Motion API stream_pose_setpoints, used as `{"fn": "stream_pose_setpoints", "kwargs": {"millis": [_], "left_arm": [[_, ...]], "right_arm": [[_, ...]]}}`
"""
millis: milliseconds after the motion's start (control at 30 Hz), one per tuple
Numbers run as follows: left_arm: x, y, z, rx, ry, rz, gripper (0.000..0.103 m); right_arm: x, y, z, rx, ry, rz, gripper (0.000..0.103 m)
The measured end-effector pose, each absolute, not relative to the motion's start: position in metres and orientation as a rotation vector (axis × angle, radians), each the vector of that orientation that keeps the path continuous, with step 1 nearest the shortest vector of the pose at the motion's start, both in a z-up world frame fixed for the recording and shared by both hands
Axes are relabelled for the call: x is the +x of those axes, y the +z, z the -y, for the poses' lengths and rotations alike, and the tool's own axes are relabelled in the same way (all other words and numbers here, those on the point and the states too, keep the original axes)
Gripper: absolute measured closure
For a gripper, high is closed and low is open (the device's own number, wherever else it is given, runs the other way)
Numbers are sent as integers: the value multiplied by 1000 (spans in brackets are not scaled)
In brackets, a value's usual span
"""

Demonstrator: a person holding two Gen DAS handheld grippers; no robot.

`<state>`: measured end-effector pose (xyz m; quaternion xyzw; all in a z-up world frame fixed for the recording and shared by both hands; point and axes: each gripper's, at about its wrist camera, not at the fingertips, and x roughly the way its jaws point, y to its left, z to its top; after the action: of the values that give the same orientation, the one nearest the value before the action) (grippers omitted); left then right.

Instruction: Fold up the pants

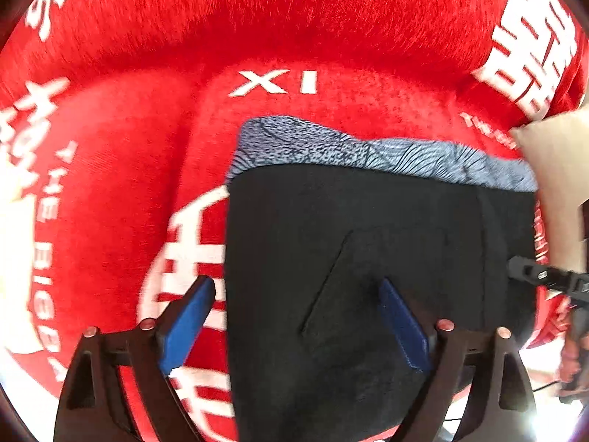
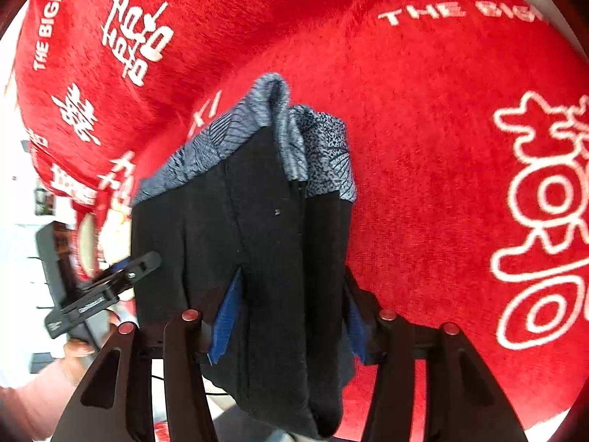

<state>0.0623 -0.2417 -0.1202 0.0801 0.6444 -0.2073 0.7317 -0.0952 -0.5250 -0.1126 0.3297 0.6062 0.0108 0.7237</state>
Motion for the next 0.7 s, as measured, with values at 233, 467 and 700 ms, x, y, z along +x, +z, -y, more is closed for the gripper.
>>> {"fn": "stream_pose_setpoints", "kwargs": {"millis": [233,467,700], "left_arm": [[42,-97,241,289,-402,-1430,9],[21,-65,239,309,-384,-1477,0],[2,-43,241,367,-359,-1470,0]], "right_arm": [[-93,-83,509,559,-128,-1445,36],[-111,-41,480,407,-239,-1461,16],[-127,-16,447,353,-310,-1442,0]]}}
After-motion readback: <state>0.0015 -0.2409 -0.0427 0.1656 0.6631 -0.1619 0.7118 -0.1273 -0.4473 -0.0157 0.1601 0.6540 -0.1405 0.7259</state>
